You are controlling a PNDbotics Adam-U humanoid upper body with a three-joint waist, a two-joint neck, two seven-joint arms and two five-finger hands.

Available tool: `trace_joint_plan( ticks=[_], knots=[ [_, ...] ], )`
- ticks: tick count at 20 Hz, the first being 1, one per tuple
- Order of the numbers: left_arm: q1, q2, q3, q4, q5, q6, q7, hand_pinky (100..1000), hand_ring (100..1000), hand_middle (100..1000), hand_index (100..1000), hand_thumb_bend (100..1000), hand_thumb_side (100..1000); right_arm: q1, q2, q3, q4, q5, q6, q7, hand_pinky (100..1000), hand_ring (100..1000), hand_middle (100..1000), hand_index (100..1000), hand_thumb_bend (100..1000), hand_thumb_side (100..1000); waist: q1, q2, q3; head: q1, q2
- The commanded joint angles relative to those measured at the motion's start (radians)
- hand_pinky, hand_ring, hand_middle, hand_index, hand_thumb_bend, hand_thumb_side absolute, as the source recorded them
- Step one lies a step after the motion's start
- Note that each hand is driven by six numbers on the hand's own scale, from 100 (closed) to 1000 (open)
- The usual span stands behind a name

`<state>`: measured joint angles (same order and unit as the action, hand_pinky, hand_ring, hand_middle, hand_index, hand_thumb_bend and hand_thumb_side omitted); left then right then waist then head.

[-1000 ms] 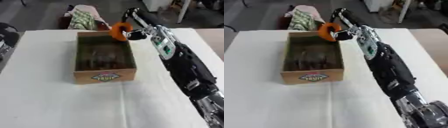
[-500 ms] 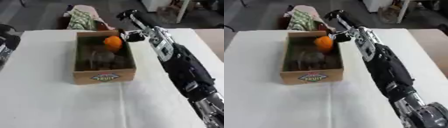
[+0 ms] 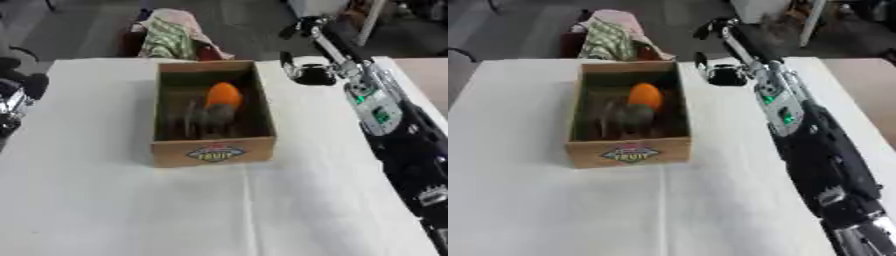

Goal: Pick up objects on the table and place them in the box.

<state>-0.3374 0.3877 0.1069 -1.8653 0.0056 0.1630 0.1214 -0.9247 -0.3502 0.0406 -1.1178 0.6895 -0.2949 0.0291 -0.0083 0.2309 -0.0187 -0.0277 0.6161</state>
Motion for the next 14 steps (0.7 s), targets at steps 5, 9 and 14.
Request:
trace_joint_plan(
  ticks=[5, 9, 14],
  knots=[
    [0.025, 0.015, 0.022, -0.006, 0.014, -0.003, 0.072, 678, 448, 528, 697, 620, 371, 0.137, -0.058, -0.072, -0.201, -0.118, 0.094, -0.072, 769, 818, 627, 723, 100, 100, 0.002, -0.013, -0.016, 0.037, 0.041],
    [0.043, -0.001, 0.029, -0.009, 0.019, -0.006, 0.087, 683, 450, 528, 695, 614, 363, 0.240, -0.047, -0.111, -0.304, -0.182, 0.143, -0.088, 760, 816, 626, 716, 100, 100, 0.002, -0.005, -0.026, 0.049, 0.068],
    [0.064, -0.018, 0.034, -0.014, 0.007, -0.015, 0.075, 690, 449, 526, 688, 617, 369, 0.370, -0.031, -0.157, -0.426, -0.262, 0.212, -0.109, 741, 817, 625, 706, 100, 112, 0.003, 0.003, -0.036, 0.059, 0.092]
  ],
)
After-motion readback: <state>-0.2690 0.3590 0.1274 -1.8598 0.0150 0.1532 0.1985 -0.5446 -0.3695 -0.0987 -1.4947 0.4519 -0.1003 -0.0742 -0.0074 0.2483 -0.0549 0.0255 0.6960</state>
